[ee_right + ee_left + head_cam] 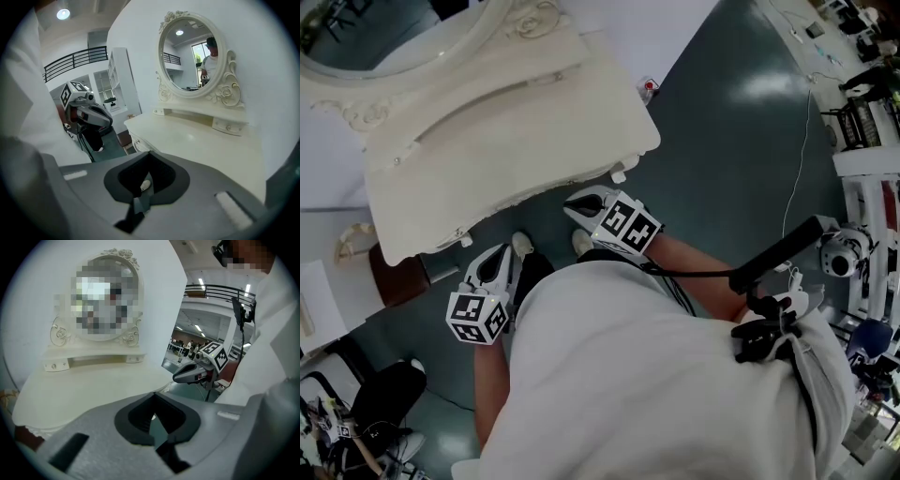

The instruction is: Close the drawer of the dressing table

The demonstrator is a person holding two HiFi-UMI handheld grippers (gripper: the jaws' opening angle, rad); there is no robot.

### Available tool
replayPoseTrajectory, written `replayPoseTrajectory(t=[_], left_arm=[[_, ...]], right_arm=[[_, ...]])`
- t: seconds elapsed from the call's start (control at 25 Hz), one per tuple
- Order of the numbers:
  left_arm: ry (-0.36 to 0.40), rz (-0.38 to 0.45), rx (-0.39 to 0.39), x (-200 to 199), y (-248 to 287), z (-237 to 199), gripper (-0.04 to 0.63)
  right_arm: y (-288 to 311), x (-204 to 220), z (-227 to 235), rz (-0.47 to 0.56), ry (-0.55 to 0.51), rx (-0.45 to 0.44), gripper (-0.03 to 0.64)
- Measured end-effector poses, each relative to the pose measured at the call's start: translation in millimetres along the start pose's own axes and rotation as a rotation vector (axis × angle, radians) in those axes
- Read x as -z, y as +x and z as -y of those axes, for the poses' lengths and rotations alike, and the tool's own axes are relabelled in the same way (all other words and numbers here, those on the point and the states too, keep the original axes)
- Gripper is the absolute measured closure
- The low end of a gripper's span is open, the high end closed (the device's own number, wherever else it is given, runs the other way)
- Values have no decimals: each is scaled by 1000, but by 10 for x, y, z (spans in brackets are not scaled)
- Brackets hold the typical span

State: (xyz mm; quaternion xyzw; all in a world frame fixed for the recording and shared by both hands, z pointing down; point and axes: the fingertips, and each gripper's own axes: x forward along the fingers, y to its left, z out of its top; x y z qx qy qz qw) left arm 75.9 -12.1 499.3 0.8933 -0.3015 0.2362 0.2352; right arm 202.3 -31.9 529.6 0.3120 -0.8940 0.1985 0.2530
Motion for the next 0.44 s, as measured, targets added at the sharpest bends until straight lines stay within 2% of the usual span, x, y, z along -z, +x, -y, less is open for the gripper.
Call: replayPoseTrajectory(t=[0.44], left_arm=[[30,-19,32,-39,216,-6,592]], right_arm=[[-40,92,183,0,18,40,617]])
